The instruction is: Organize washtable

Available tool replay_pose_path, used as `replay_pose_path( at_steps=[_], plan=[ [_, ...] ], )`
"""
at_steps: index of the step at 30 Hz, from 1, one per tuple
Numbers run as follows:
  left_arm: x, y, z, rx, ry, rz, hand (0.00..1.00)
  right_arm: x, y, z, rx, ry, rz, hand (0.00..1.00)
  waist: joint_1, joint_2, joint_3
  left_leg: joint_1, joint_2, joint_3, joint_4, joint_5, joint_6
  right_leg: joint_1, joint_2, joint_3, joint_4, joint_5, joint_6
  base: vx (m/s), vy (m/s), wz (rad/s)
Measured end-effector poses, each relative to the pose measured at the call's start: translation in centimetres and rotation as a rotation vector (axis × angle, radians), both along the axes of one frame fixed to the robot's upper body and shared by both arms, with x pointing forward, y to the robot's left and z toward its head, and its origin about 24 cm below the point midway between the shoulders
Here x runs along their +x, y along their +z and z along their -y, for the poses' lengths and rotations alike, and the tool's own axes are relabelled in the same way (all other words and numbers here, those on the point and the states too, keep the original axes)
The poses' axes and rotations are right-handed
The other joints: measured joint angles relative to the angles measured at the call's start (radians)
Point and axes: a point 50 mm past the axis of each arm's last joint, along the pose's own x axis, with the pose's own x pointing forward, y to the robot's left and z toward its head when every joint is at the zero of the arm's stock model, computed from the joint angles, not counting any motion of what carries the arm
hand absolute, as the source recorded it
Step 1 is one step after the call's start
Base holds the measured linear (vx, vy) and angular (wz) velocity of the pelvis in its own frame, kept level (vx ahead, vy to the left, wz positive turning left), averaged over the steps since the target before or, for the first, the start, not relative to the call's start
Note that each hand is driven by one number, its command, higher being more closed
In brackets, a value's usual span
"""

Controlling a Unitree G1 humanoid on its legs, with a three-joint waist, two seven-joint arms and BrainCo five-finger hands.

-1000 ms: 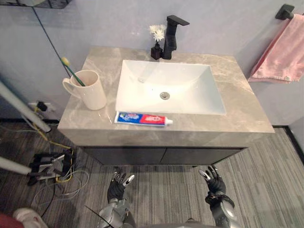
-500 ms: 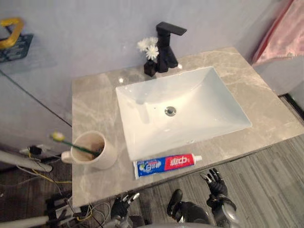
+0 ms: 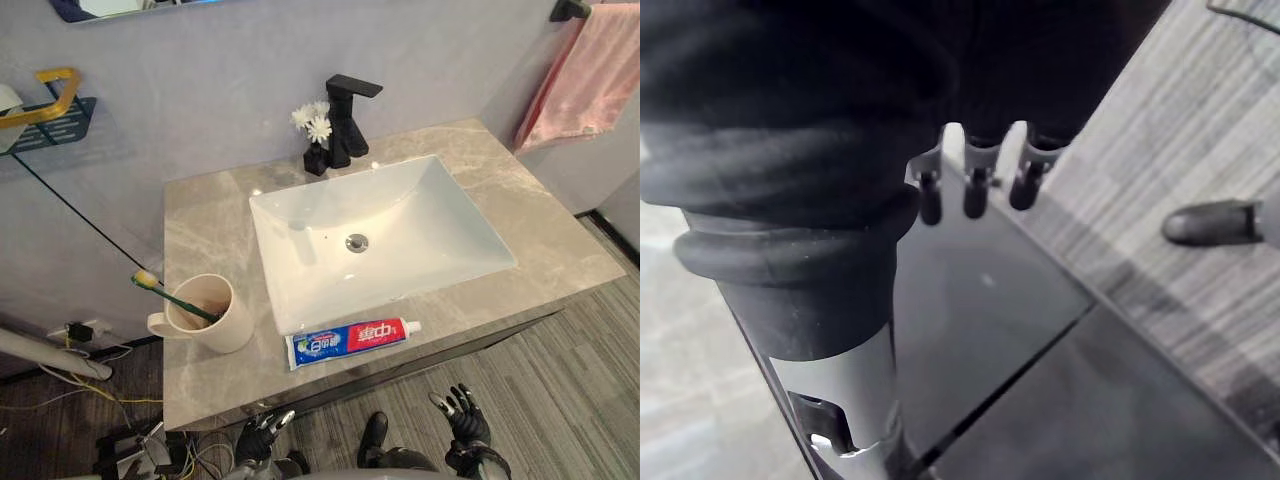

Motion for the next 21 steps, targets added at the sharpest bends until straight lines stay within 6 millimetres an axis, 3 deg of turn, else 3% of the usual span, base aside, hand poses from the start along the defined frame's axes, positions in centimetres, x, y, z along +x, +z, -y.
replay_pose_path(
  at_steps=[3, 5, 6, 8, 12, 14, 16, 19, 20, 21],
  plan=[
    [0.8, 0.3, 0.1, 0.005, -0.003, 0.029, 0.00, 1.5, 0.7, 0.5, -0.021, 0.014, 0.045, 0.00, 0.022, 0.013, 0.004, -0.041, 0.022, 0.039, 0.068, -0.010, 0.018, -0.033, -0.016, -0.028, 0.036, -0.003, -0.025, 0.00, 0.109, 0.30],
    [1.0, 0.3, 0.2, 0.002, -0.006, 0.033, 0.00, 1.3, 0.8, 1.3, -0.026, -0.013, 0.049, 0.00, 0.019, 0.031, 0.013, -0.052, 0.040, 0.105, 0.103, -0.004, 0.033, -0.038, -0.050, -0.067, 0.124, -0.050, -0.023, -0.01, 0.189, 0.57],
    [1.0, 0.3, 0.3, 0.002, -0.010, 0.035, 0.00, 0.8, 0.7, 1.5, -0.018, -0.040, 0.041, 0.00, 0.011, 0.030, 0.014, -0.031, 0.015, 0.087, 0.053, 0.007, 0.039, -0.036, -0.077, -0.084, 0.166, -0.078, 0.004, -0.03, 0.167, 0.67],
    [1.0, 0.4, 0.3, 0.007, -0.018, 0.038, 0.00, 0.6, 0.6, 1.4, -0.001, -0.067, 0.040, 0.00, -0.008, 0.023, 0.011, 0.004, -0.024, 0.067, -0.025, 0.036, 0.037, -0.027, -0.111, -0.115, 0.178, -0.075, 0.008, 0.01, 0.139, 0.58],
    [1.2, 0.5, 0.7, 0.016, -0.073, 0.048, 0.00, 0.1, 0.3, 0.8, 0.029, -0.093, 0.031, 0.00, -0.038, 0.029, 0.011, 0.100, -0.102, 0.048, -0.295, 0.165, 0.048, -0.036, -0.139, -0.121, 0.177, -0.047, 0.041, -0.06, 0.125, 0.20],
    [1.6, 0.7, 0.8, 0.021, -0.086, 0.070, 0.00, 0.1, 0.2, 0.6, 0.043, -0.109, 0.030, 0.00, -0.032, 0.021, 0.027, 0.091, -0.108, 0.052, -0.295, 0.172, 0.049, -0.045, -0.144, -0.098, 0.183, -0.032, 0.047, -0.04, 0.041, -0.07],
    [1.8, 0.8, 0.5, 0.034, -0.094, 0.080, 0.00, 0.5, 0.3, 0.2, 0.053, -0.104, 0.042, 0.00, -0.033, 0.011, 0.032, 0.083, -0.106, 0.069, -0.293, 0.175, 0.055, -0.068, -0.138, 0.013, 0.197, -0.008, 0.059, -0.03, 0.060, -0.18],
    [2.0, 0.9, -0.1, 0.058, -0.102, 0.090, 0.00, 1.4, 0.5, -0.3, 0.059, -0.071, 0.062, 0.00, -0.029, 0.002, 0.036, 0.081, -0.096, 0.119, -0.286, 0.197, 0.093, -0.109, -0.123, 0.153, 0.214, 0.040, 0.085, 0.03, 0.055, -0.32],
    [1.8, 0.9, -0.3, 0.063, -0.102, 0.084, 0.00, 1.6, 0.5, -0.5, 0.062, -0.067, 0.065, 0.00, -0.028, 0.001, 0.036, 0.078, -0.089, 0.129, -0.287, 0.200, 0.104, -0.107, -0.119, 0.166, 0.209, 0.037, 0.086, -0.08, -0.006, -0.35],
    [1.8, 0.9, -0.3, 0.063, -0.093, 0.086, 0.00, 1.8, 0.6, -0.6, 0.067, -0.060, 0.069, 0.00, -0.032, 0.005, 0.040, 0.080, -0.078, 0.142, -0.287, 0.198, 0.117, -0.115, -0.129, 0.158, 0.324, -0.050, 0.053, -0.11, -0.041, -0.29]
  ],
)
